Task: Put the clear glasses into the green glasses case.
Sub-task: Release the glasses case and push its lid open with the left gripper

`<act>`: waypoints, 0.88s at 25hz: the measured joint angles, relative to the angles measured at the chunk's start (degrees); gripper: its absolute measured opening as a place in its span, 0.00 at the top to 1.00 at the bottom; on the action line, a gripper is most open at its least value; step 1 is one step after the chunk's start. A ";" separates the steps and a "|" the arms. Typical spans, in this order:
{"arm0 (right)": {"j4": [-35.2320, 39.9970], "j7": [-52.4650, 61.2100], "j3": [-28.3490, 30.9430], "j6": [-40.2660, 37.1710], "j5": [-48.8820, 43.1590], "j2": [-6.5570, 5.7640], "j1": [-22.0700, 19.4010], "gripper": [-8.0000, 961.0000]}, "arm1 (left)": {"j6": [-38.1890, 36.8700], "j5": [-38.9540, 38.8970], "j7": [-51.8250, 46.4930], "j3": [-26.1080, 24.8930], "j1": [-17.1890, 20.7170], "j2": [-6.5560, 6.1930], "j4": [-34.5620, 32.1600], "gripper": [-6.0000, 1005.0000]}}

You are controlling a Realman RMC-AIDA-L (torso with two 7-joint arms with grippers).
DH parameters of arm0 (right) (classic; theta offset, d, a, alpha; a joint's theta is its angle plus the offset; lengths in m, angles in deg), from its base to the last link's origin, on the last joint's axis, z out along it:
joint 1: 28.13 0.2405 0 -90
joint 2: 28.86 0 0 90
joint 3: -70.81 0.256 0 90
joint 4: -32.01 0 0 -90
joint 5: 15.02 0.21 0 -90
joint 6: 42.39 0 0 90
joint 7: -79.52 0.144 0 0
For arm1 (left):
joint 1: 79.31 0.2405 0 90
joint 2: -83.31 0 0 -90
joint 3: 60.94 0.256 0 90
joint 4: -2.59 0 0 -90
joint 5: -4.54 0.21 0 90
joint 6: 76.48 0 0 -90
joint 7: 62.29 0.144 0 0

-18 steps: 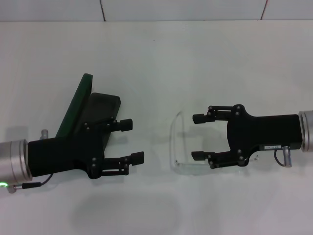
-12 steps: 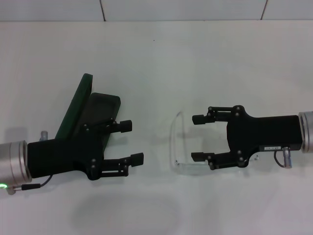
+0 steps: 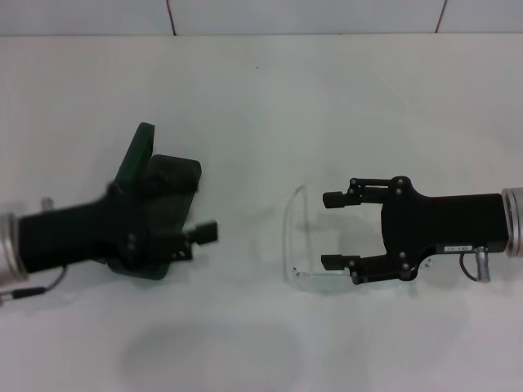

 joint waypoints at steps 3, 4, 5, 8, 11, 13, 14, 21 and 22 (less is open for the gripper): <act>0.22 0.00 0.01 -0.08 0.00 0.00 0.06 0.22 | 0.08 3.97 -9.66 -4.36 2.26 -0.58 -9.17 0.12; 0.39 0.00 0.00 -0.13 -0.01 0.00 0.08 0.22 | 0.13 7.30 -13.56 -6.86 3.16 -0.35 -13.34 0.12; 0.50 0.00 -0.02 -0.14 -0.04 0.00 0.08 0.22 | 0.15 9.87 -16.64 -9.00 3.83 -0.03 -16.75 0.12; 0.74 0.00 -0.15 -0.16 -0.15 0.00 0.10 0.22 | 0.32 22.17 -26.70 -17.12 5.56 3.22 -29.21 0.12; 0.76 0.00 -0.09 -0.17 -0.26 0.00 0.12 0.22 | 0.61 32.76 -32.81 -22.99 6.44 7.28 -38.75 0.12; 0.76 0.00 -0.12 -0.17 -0.30 0.00 0.25 0.22 | 0.98 38.09 -35.99 -25.04 6.81 9.21 -43.76 0.12; 0.76 0.00 -0.15 -0.16 -0.31 0.00 0.31 0.22 | 1.39 39.18 -37.38 -24.81 6.82 9.29 -44.35 0.12; 0.76 0.00 -0.30 0.19 -0.34 0.00 0.47 0.22 | 6.57 44.89 -42.01 -23.66 3.96 9.09 -40.10 0.12; 0.76 0.00 -0.31 0.19 -0.34 0.00 0.47 0.22 | 6.62 45.08 -42.11 -23.66 3.79 9.10 -39.94 0.12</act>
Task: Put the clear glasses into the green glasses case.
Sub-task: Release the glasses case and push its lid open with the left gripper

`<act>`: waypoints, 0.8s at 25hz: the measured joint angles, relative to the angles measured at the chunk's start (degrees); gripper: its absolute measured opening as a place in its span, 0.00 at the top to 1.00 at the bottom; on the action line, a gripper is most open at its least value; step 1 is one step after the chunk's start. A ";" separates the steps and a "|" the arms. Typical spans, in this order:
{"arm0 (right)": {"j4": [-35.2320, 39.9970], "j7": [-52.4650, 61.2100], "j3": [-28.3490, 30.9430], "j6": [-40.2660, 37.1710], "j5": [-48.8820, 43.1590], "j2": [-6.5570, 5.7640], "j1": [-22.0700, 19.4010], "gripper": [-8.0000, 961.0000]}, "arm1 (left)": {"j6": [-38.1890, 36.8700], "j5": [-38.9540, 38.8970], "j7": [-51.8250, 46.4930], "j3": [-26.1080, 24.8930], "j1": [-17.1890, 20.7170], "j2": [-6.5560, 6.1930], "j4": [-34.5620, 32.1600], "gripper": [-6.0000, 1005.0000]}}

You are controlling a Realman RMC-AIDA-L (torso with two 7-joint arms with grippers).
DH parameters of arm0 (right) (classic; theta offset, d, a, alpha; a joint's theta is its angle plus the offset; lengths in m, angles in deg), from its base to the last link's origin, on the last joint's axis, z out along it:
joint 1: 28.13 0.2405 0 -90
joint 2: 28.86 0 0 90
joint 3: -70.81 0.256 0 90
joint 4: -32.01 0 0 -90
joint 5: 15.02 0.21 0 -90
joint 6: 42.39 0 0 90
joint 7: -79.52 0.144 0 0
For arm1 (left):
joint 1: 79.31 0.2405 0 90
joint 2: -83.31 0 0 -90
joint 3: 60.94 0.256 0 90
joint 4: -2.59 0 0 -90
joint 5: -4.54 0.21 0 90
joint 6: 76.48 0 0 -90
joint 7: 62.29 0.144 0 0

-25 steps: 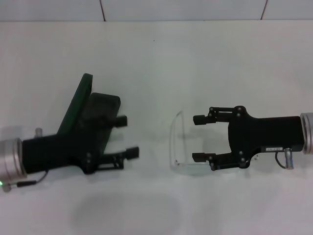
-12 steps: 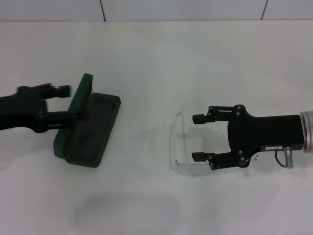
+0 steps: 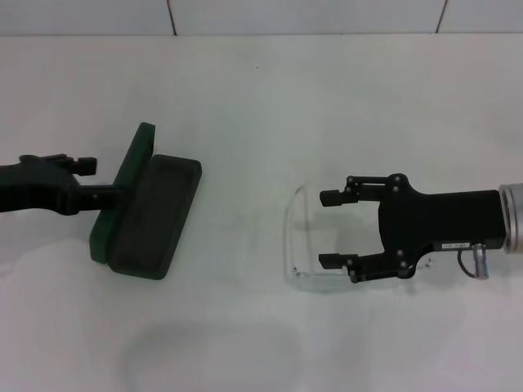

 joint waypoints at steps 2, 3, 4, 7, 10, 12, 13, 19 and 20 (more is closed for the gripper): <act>0.00 0.00 -0.01 -0.03 -0.01 0.00 -0.09 0.22 | 0.27 1.19 -0.74 0.01 -1.19 0.04 1.31 0.13; 0.00 0.00 -0.02 0.00 -0.02 0.00 -0.13 0.22 | 0.27 1.19 -0.74 0.01 -1.19 0.04 1.31 0.13; 0.00 0.00 -0.02 0.06 -0.02 0.00 -0.15 0.22 | 1.12 3.00 -1.78 0.04 -2.51 0.04 2.48 0.14; 0.00 0.00 -0.02 0.16 -0.03 0.00 -0.16 0.22 | 2.72 5.38 -3.22 1.19 -3.43 0.10 3.06 0.15; -0.01 0.00 -0.02 0.18 -0.10 0.00 -0.24 0.22 | 4.74 6.90 -4.93 3.78 -3.82 0.09 3.31 0.17; -0.01 0.00 -0.02 0.18 -0.11 0.00 -0.28 0.22 | 5.74 7.21 -5.60 5.12 -3.83 0.08 3.26 0.18; -0.02 0.00 -0.01 0.18 -0.11 0.00 -0.29 0.22 | 5.96 7.22 -5.74 5.37 -3.84 0.08 3.25 0.18; -0.30 -1.16 -0.01 0.18 -0.11 0.00 -0.46 0.22 | 6.29 7.35 -6.05 5.82 -4.28 0.01 3.63 0.21; -0.33 -1.25 -0.01 0.18 -0.11 0.00 -0.47 0.22 | 6.32 7.37 -6.17 5.82 -4.30 0.01 3.65 0.21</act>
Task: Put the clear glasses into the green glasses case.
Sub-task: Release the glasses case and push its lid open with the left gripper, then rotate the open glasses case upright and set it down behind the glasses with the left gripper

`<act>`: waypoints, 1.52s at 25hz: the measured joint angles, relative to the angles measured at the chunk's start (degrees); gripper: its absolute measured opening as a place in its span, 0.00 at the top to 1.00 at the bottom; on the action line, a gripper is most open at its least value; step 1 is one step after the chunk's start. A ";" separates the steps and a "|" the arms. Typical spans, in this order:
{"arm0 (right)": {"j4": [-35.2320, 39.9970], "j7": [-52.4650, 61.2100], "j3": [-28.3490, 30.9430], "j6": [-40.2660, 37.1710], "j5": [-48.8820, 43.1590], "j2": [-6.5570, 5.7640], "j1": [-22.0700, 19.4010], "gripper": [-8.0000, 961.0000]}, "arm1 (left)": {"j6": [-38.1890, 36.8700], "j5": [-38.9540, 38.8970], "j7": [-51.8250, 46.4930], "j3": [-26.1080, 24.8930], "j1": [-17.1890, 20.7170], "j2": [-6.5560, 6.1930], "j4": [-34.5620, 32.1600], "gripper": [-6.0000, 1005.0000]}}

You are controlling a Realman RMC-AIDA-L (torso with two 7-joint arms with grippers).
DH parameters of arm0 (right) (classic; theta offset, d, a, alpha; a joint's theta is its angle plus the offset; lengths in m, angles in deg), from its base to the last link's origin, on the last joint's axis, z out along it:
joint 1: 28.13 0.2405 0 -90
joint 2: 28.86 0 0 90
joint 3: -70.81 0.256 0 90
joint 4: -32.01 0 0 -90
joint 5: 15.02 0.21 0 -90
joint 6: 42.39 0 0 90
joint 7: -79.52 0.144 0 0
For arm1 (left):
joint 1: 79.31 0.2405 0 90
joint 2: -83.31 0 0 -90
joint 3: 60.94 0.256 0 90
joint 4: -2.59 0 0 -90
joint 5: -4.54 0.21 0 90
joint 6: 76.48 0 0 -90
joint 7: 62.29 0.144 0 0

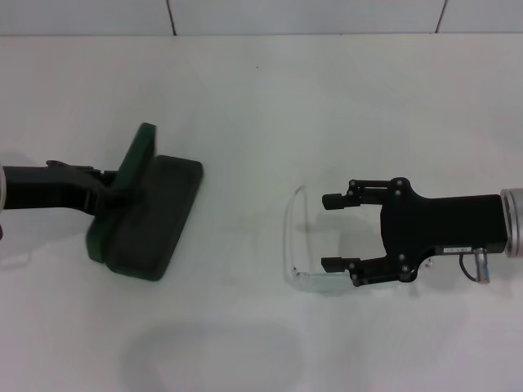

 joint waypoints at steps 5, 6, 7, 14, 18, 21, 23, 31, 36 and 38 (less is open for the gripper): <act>-0.10 -0.23 0.00 0.00 0.00 -0.08 -0.02 0.22 | 0.21 0.05 -0.47 0.00 -0.10 -0.03 0.01 0.44; -0.11 -0.26 0.00 0.00 0.00 -0.09 -0.02 0.22 | 0.22 0.21 -0.30 0.03 -0.14 -0.11 0.00 0.51; -0.11 -0.32 0.00 -0.02 -0.01 -0.09 -0.04 0.22 | 0.25 0.65 -0.03 0.21 -0.28 -0.16 0.01 0.59; -0.25 -1.59 -0.60 -0.46 -0.75 0.01 -0.20 0.22 | 2.21 4.98 1.17 1.45 -2.73 -0.14 0.14 0.73; -0.35 -2.18 -0.71 -0.45 -0.78 0.09 -0.73 0.22 | 4.47 4.65 3.80 1.50 -4.93 -0.24 0.27 0.78; -0.84 -3.38 -0.87 -0.45 -0.78 0.35 -1.26 0.22 | 5.68 4.68 5.94 1.54 -7.09 -0.39 0.30 0.79; -1.24 -4.10 -0.93 -0.46 -0.78 0.47 -1.49 0.22 | 6.30 5.04 8.59 1.63 -8.97 -0.44 0.76 0.79; -3.90 -6.75 -2.12 -0.51 -0.27 0.73 -1.68 0.22 | 15.44 5.28 26.76 8.23 -19.11 -0.38 13.12 0.80; -5.50 -7.87 -2.20 -0.53 -0.09 0.89 -1.60 0.22 | 17.44 5.20 30.42 11.50 -25.83 -0.12 20.81 0.80; -6.30 -8.55 -2.20 -0.54 0.15 0.89 -1.54 0.22 | 17.57 4.71 30.63 12.26 -26.66 0.03 21.52 0.80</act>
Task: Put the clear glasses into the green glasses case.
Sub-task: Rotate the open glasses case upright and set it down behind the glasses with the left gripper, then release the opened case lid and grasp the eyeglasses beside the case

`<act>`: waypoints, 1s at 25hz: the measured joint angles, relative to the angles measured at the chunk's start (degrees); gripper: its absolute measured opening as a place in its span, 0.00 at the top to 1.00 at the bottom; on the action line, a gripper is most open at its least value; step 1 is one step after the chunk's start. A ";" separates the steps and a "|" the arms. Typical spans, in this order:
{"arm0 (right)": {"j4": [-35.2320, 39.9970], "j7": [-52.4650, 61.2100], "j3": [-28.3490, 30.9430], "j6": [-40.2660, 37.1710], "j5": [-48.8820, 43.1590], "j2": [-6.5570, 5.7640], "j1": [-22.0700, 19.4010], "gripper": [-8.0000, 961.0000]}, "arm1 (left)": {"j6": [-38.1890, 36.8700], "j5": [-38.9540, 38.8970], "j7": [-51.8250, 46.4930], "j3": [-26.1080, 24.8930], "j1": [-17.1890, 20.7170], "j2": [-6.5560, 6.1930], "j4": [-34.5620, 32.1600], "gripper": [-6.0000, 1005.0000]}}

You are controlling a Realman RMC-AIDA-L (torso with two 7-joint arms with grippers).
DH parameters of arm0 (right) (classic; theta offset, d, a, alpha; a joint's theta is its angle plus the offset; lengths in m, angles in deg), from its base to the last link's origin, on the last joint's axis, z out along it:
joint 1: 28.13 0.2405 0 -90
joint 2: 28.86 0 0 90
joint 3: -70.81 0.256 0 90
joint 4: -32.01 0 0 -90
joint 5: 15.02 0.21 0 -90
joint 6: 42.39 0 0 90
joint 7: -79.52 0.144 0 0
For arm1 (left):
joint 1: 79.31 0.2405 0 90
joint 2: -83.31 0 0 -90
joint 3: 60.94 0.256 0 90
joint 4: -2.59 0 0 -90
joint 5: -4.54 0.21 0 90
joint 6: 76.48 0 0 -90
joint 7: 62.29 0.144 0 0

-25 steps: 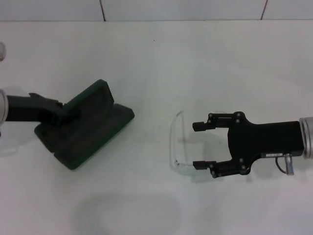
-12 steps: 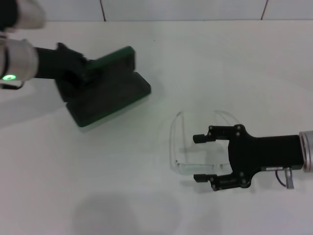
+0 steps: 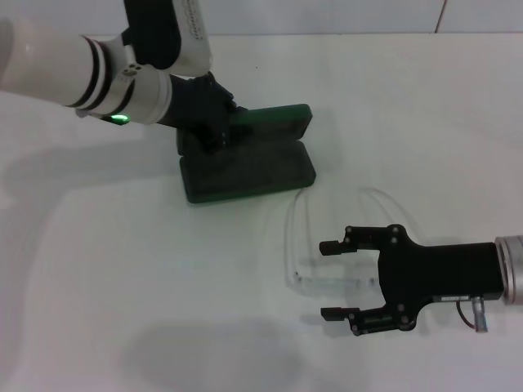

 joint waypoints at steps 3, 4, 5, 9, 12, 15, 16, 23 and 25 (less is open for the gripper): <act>-1.28 -1.46 0.03 0.00 1.01 -0.01 -0.07 0.22 | 0.31 -1.32 0.12 0.94 -0.29 0.08 0.08 0.80; -1.66 -1.77 0.11 0.00 1.25 -0.01 -0.16 0.22 | 0.51 -1.79 0.13 1.14 -0.31 0.08 0.09 0.80; -1.90 -1.94 0.18 0.02 1.40 -0.01 -0.20 0.22 | 0.70 -2.24 0.13 1.25 -0.31 0.08 0.09 0.80; -2.75 -2.08 0.39 0.27 1.55 -0.01 -0.23 0.22 | 2.72 -4.30 -0.33 2.42 0.09 0.14 0.12 0.80; -2.89 -2.09 0.41 0.48 1.80 -0.01 -0.26 0.22 | 3.44 -4.57 -0.71 3.24 0.41 0.18 0.13 0.77; -2.97 -1.99 0.49 0.51 2.11 -0.05 -0.32 0.22 | 2.81 -5.75 -1.67 3.35 1.34 0.20 -0.73 0.69; -2.97 -1.87 0.56 0.53 2.26 -0.10 -0.32 0.22 | 2.24 -7.04 -1.95 3.33 2.04 0.19 -1.39 0.67; 0.22 1.03 0.59 0.27 4.68 -0.93 -0.43 0.22 | -13.42 -31.56 3.67 0.03 15.84 -0.35 -11.42 0.41; 7.45 8.42 0.49 0.22 2.34 -1.88 -0.84 0.22 | -16.79 -37.04 7.18 -1.06 21.80 -0.28 -12.36 0.35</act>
